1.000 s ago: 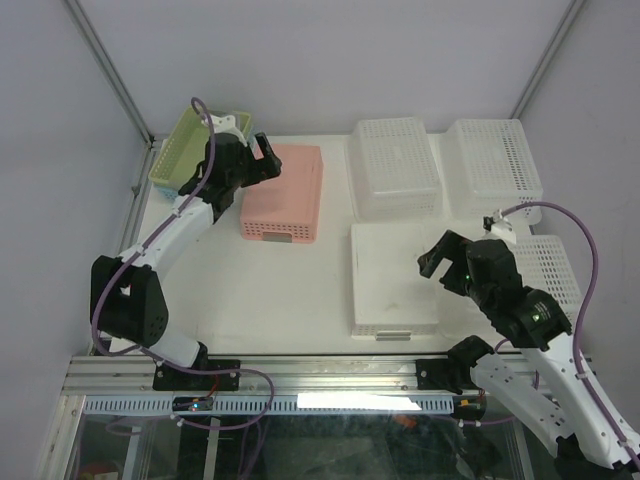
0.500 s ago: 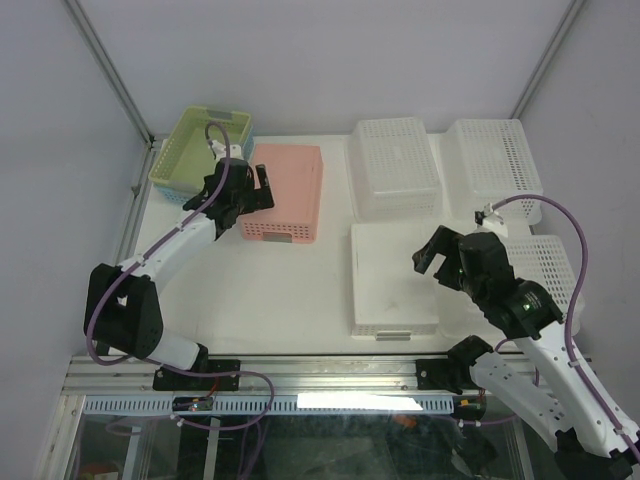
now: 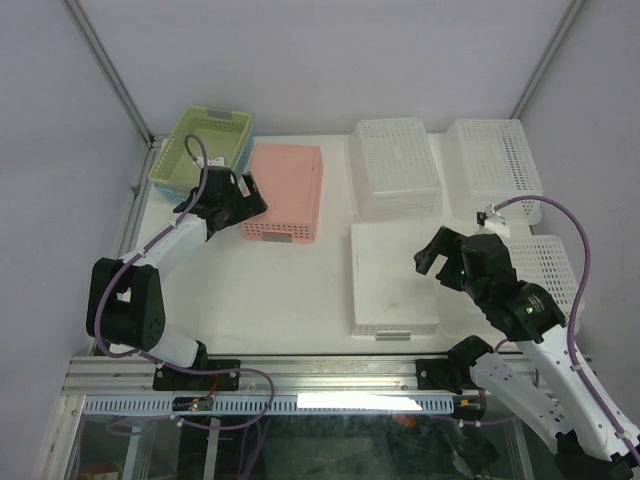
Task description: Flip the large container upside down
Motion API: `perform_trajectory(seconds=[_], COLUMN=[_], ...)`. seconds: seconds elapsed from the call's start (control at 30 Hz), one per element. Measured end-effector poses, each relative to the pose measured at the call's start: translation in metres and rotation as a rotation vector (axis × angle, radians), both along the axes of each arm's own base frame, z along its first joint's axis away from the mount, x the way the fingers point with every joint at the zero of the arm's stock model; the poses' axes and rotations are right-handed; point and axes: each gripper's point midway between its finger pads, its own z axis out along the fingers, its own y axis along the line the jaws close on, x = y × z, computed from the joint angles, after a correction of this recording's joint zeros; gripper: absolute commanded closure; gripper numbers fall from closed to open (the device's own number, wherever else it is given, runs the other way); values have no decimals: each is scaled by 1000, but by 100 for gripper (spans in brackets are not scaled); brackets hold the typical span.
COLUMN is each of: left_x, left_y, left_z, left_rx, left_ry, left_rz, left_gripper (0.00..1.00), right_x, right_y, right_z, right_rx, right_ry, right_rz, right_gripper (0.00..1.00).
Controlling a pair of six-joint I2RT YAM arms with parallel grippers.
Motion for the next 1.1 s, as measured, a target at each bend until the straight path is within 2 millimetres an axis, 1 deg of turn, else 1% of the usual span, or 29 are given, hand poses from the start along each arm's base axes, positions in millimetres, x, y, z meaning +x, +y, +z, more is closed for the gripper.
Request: perform_trajectory(seconds=[0.13, 0.27, 0.5, 0.57, 0.63, 0.73, 0.8, 0.9, 0.93, 1.0, 1.1], left_x=[-9, -12, 5, 12, 19, 28, 28, 22, 20, 18, 23], left_y=[-9, -19, -39, -44, -54, -79, -100, -118, -120, -115, -95], left_z=[-16, -22, -24, -21, -14, 2, 14, 22, 22, 22, 24], left_rx=[-57, -122, -201, -208, -213, -222, -231, -236, -229, -202, -155], left_ry=[42, 56, 48, 41, 24, -18, -52, -73, -73, -72, -72], left_rz=[-11, -21, -64, -77, -105, -170, -237, -305, -315, -312, -266], left_gripper=[1, 1, 1, 1, 1, 1, 1, 1, 1, 1, 1], right_x=[0, 0, -2, -2, -2, -1, 0, 1, 1, 1, 1], right_y=[0, 0, -1, -2, -3, -4, -4, -3, -3, -3, -4], right_z=[0, 0, -1, -1, 0, 3, 5, 7, 7, 7, 8], right_rx=[-1, -2, -7, -11, -12, -18, -20, -23, -24, -24, -20], right_ry=[-1, 0, 6, 8, 4, -2, -5, -3, -3, -2, -10], right_rz=[0, 0, 1, -1, -3, -4, -5, -4, -4, -4, -5], right_gripper=[1, 1, 1, 1, 1, 1, 1, 1, 1, 1, 1])
